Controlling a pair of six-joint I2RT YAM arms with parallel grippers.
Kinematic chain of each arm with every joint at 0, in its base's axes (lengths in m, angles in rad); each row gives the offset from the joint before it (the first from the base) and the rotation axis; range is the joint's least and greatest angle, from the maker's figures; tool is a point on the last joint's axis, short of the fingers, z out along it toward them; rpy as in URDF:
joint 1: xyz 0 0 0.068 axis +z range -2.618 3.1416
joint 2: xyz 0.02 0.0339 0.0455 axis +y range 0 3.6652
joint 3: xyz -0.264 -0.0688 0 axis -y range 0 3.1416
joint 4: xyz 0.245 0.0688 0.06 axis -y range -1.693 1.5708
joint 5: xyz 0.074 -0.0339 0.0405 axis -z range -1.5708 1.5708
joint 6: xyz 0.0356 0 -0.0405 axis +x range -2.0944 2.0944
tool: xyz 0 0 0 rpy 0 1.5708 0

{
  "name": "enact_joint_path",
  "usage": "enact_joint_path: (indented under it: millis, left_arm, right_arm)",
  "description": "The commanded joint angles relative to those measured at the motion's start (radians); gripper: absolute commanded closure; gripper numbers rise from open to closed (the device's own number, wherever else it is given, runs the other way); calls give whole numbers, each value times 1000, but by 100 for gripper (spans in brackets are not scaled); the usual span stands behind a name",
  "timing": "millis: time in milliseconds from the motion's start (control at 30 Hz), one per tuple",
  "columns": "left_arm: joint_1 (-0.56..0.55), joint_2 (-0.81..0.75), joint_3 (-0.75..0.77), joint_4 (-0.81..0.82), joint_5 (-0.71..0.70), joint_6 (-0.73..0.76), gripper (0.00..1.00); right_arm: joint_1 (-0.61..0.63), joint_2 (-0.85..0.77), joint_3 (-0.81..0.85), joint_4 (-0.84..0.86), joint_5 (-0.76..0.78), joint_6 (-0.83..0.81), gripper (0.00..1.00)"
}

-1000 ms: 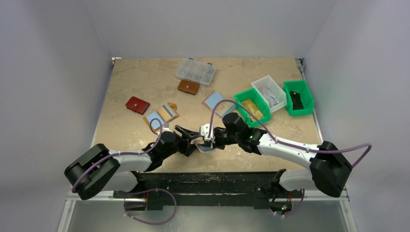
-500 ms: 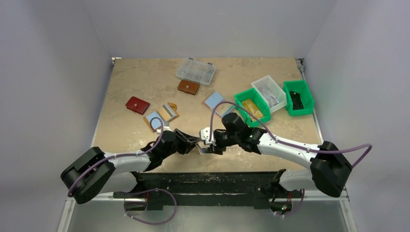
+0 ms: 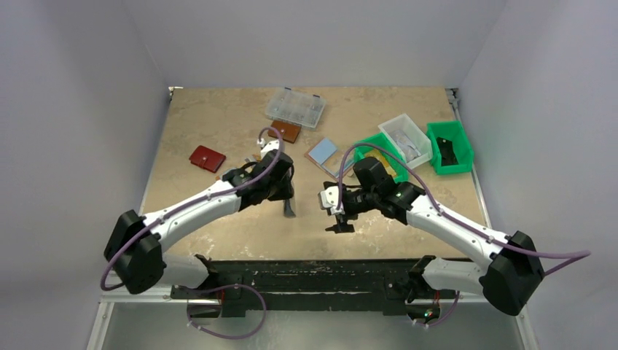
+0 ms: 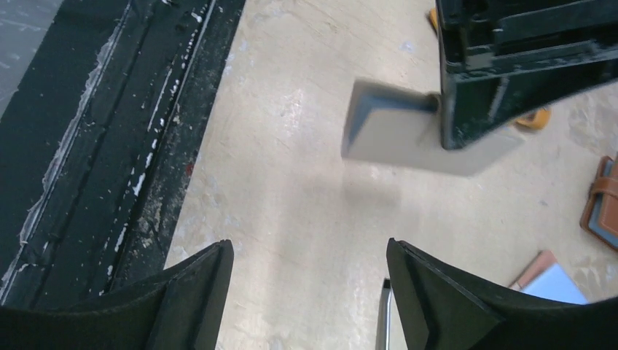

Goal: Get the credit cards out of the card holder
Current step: Open the card holder at the center of the board.

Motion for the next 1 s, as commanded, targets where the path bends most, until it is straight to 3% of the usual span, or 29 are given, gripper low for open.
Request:
enact_joint_path:
  millis: [0, 167, 400, 567, 967]
  left_arm:
    - [-13, 132, 164, -338, -104, 289, 95]
    - [-75, 304, 344, -475, -262, 288, 95]
    - [-160, 478, 457, -475, -304, 264, 92]
    - [-194, 564, 466, -436, -266, 248, 76]
    - [-201, 441, 308, -192, -116, 197, 50]
  right_arm:
    - [-52, -52, 36, -53, -38, -49, 14]
    - [-95, -80, 30, -58, -49, -51, 14]
    - [-113, -79, 32, -73, -53, -68, 13]
    - [-125, -85, 32, -83, -64, -76, 13]
    - [-144, -92, 36, -111, -88, -96, 13]
